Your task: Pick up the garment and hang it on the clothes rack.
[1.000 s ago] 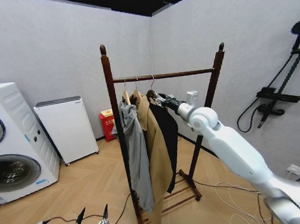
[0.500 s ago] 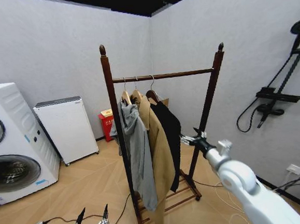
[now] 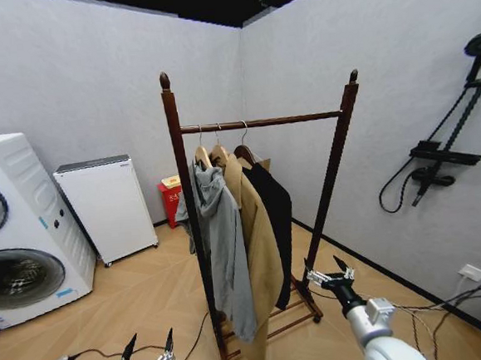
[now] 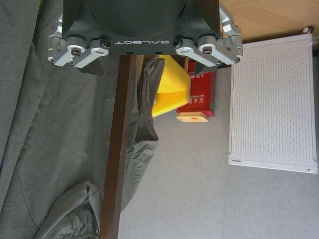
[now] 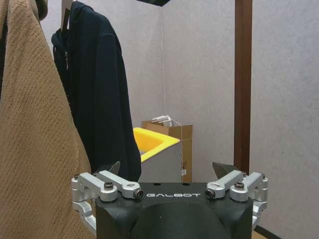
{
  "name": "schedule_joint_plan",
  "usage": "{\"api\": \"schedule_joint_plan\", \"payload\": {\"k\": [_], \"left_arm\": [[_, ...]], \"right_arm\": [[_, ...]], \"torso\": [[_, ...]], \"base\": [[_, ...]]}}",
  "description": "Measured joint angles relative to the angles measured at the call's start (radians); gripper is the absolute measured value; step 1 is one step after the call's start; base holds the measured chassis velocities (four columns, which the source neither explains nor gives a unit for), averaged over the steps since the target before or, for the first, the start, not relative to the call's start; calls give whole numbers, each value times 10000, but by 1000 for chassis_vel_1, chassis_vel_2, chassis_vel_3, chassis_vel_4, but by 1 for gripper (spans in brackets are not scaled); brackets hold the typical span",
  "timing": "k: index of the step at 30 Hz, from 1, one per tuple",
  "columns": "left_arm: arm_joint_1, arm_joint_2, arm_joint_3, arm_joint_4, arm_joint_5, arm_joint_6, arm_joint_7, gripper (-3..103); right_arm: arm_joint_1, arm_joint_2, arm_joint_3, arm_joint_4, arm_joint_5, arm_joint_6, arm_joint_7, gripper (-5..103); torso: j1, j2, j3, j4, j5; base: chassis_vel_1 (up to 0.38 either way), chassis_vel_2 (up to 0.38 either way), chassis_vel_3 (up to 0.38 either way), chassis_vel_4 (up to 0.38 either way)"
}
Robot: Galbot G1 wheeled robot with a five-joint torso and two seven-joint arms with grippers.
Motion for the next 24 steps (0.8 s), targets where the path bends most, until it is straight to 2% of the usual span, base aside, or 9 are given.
{"api": "schedule_joint_plan", "payload": {"k": [11, 24], "left_arm": [[0, 0, 0, 0, 0, 0, 0, 100], [0, 0, 0, 0, 0, 0, 0, 100]], "right_arm": [[-149, 223, -59, 144, -428, 322, 55, 100], [-483, 330, 78, 168, -676, 805, 57, 100]], "torso": [[3, -1, 1, 0, 2], [3, -2, 1, -2, 2]], "base": [[0, 0, 0, 0], [-8, -87, -82, -9]]}}
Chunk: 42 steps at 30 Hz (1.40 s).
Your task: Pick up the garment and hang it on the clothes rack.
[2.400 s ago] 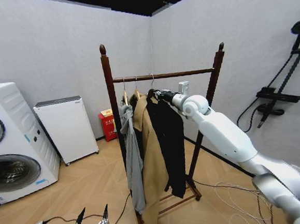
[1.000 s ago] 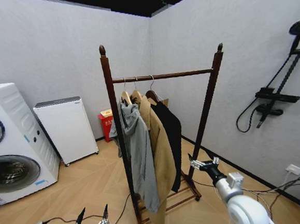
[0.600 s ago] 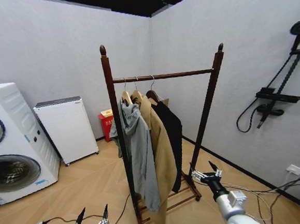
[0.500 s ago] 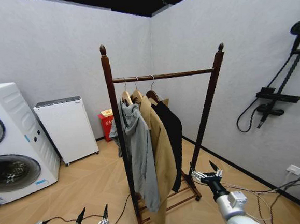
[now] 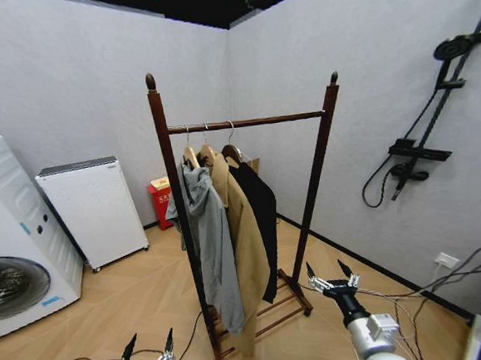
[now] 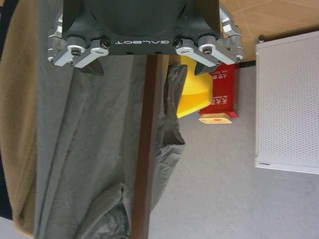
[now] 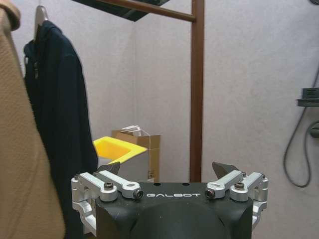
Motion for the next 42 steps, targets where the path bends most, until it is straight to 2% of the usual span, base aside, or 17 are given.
{"api": "schedule_joint_plan", "payload": {"k": [42], "left_arm": [[0, 0, 0, 0, 0, 0, 0, 100]], "right_arm": [[-82, -147, 480, -250, 536, 622, -41, 100]], "torso": [[0, 0, 0, 1, 1]], "base": [[-22, -208, -205, -30]]}}
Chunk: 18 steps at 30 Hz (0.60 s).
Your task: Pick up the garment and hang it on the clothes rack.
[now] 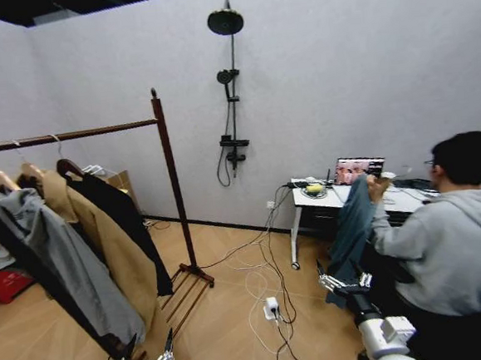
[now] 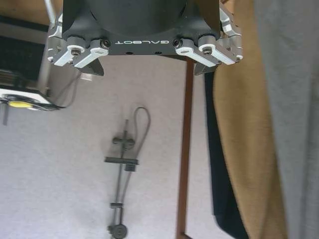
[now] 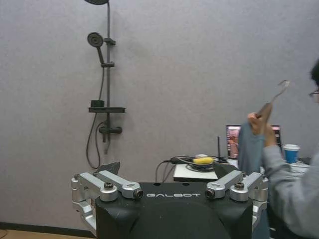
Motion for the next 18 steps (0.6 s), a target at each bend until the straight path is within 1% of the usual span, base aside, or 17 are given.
{"api": "schedule_joint_plan", "payload": {"k": [13, 15, 16, 18], "left_arm": [[0, 0, 2, 0, 0, 0, 3, 100], [0, 0, 1, 0, 0, 0, 2, 100], [0, 0, 1, 0, 0, 0, 2, 100], [0, 0, 1, 0, 0, 0, 2, 100]], "right_arm": [[-30, 57, -73, -136, -36, 98, -41, 100], [-22, 72, -105, -178, -53, 114, -46, 100], [-7, 81, -150, -212, -74, 118, -51, 100], [-3, 87, -167, -224, -90, 120, -51, 100]], "torso": [[-1, 1, -1, -4, 0], [-2, 2, -1, -5, -2], [0, 1, -1, 1, 0], [0, 0, 0, 1, 0]], "base": [[-22, -207, -224, -14], [41, -149, -139, 43], [93, -134, -118, 89], [93, -114, -118, 89]]}}
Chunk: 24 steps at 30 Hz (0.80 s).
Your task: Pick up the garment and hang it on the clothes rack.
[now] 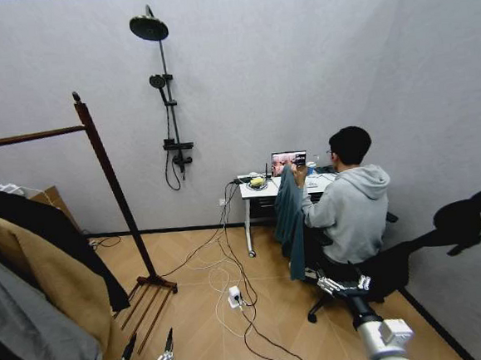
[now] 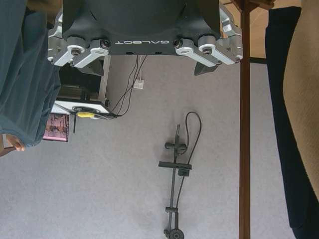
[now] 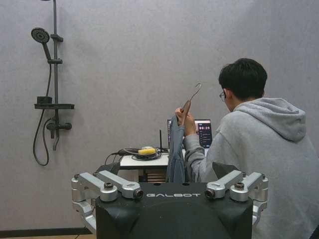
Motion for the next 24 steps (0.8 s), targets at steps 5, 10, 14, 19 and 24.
{"api": "schedule_joint_plan", "payload": {"k": [5, 10, 14, 19, 24], "left_arm": [[0, 0, -1, 0, 0, 0, -1, 100], [0, 0, 0, 0, 0, 0, 0, 100], [0, 0, 0, 0, 0, 0, -1, 100], [1, 0, 0, 0, 0, 0, -1, 100], [0, 0, -1, 0, 0, 0, -1, 100]], "right_arm": [[-3, 57, -95, -38, -64, 28, -4, 100], [-17, 90, -133, -83, -109, 92, -4, 100], [-18, 114, -179, -93, -145, 104, -4, 100], [19, 146, -232, -107, -196, 106, -5, 100], [28, 145, -237, -107, -197, 107, -5, 100]], "torso": [[0, 1, 0, 2, -1], [1, -1, 1, -3, 1], [-3, 1, -1, -3, -1], [-3, 2, -1, -2, 0], [-2, 1, -1, -2, 0]], "base": [[112, -90, -103, 109], [126, -131, -134, 118], [143, -143, -151, 148], [169, -157, -162, 161], [155, -153, -161, 146]]}}
